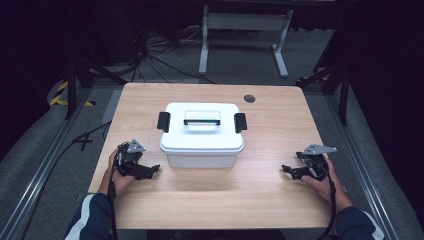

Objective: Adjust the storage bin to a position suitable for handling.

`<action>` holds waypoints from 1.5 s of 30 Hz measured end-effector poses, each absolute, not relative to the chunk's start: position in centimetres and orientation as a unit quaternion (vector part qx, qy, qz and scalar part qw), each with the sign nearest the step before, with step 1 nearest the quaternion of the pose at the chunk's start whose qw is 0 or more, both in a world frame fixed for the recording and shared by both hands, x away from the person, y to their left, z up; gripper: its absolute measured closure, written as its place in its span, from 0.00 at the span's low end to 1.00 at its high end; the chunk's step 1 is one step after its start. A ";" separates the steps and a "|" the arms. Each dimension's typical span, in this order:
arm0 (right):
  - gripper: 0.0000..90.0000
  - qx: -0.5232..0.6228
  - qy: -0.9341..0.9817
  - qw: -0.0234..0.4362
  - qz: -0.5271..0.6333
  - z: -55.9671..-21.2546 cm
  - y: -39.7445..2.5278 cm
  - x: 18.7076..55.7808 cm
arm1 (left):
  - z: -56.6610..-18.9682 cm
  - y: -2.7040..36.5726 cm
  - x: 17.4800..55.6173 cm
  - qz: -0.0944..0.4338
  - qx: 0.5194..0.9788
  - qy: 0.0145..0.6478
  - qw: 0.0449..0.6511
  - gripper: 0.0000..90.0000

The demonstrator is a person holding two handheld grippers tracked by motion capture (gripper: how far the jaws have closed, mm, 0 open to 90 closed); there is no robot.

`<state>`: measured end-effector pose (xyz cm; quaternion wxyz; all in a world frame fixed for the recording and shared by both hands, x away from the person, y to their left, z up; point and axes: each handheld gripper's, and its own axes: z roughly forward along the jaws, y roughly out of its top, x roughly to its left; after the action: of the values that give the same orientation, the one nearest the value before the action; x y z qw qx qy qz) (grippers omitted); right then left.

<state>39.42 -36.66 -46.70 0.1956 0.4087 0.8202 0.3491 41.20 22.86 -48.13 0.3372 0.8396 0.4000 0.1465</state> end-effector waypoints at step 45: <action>0.42 0.313 0.847 0.215 0.372 -39.7 -33.5 40.3 | -48.1 23.5 40.6 0.148 0.847 0.383 0.338 0.00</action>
<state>40.34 -33.46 -39.68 0.2153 0.3132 0.8467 0.3723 40.61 23.46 -48.15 0.3383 0.8466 0.3834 0.1477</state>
